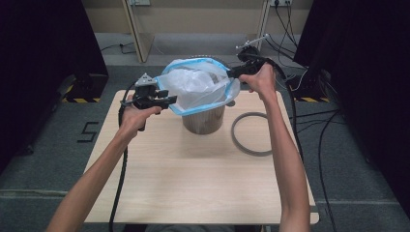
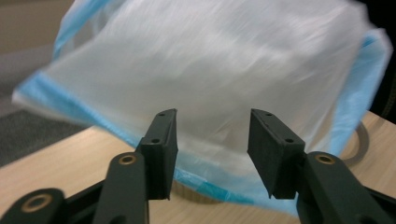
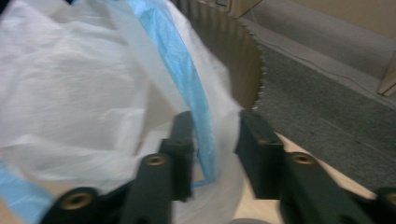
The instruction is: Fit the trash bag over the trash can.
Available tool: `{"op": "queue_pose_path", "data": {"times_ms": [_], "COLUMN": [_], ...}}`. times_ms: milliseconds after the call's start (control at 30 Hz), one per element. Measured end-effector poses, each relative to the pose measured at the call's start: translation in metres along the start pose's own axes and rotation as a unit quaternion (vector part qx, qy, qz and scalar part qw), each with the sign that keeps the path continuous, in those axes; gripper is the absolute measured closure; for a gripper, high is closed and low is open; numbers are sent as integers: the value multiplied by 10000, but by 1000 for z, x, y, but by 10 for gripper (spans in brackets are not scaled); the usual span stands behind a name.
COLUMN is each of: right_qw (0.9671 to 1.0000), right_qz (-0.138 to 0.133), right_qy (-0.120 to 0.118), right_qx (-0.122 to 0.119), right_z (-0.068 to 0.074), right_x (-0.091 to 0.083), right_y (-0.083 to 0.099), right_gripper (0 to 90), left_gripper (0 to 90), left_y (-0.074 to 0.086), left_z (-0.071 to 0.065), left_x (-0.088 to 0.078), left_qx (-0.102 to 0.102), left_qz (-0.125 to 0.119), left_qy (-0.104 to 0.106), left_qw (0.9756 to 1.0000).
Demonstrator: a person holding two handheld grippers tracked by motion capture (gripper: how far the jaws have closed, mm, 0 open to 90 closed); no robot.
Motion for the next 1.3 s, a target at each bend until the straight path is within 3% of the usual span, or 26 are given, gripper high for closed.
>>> {"op": "queue_pose_path", "data": {"times_ms": [67, 133, 233, 533, 600, 700, 800, 933, 1133, 1233, 1300], "right_qw": [9999, 9996, 9992, 9987, 9987, 9974, 9955, 9956, 9968, 9970, 9967], "right_qz": [-65, -68, 11, 29, 82, 87, -124, -459, -425, -200, -120], "right_qy": [70, 163, 225, 101, 55, 355, 534, 405, 287, 355, 431], "right_qx": [70, 220, 322, 504, 510, 627, 772, 703, 607, 656, 678], "right_z": [-10, -22, -34, -43, -43, -49, -53, -32, 11, 12, 7], "right_x": [4, 11, 27, 70, 74, 63, 38, 5, 0, 7, 12], "right_y": [0, 2, 9, 34, 41, 41, 31, 9, 2, 8, 11], "right_gripper": [818, 860, 877, 871, 788, 599, 518, 483, 464, 466, 543], "left_gripper": [619, 785, 870, 868, 854, 781, 683, 588, 512, 487, 477], "left_y": [5, 8, 7, 7, 8, 7, 1, -15, -40, -48, -54], "left_z": [7, 11, 14, 18, 18, 14, 11, 11, 14, 16, 18], "left_x": [4, 9, 16, 22, 20, 9, -8, -27, -37, -38, -39], "left_qx": [-117, -232, -386, -252, -222, -92, -59, 31, -9, -19, -47], "left_qz": [21, -31, -220, -190, -168, -148, -258, -406, -568, -610, -649], "left_qy": [24, 101, 139, 16, 0, 42, 60, -109, -346, -424, -482], "left_qw": [9999, 9997, 9989, 9995, 9996, 9998, 9996, 9991, 9978, 9972, 9967]}}
Point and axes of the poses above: each handheld gripper's, and its own axes: x roughly forward along the jaws, y roughly out of its underside, z roughly to its left, the point moved 9 cm from there along x, roughly forward along the jaws, and after that the axes turned 8 degrees about -x, right-handed, at the moved point
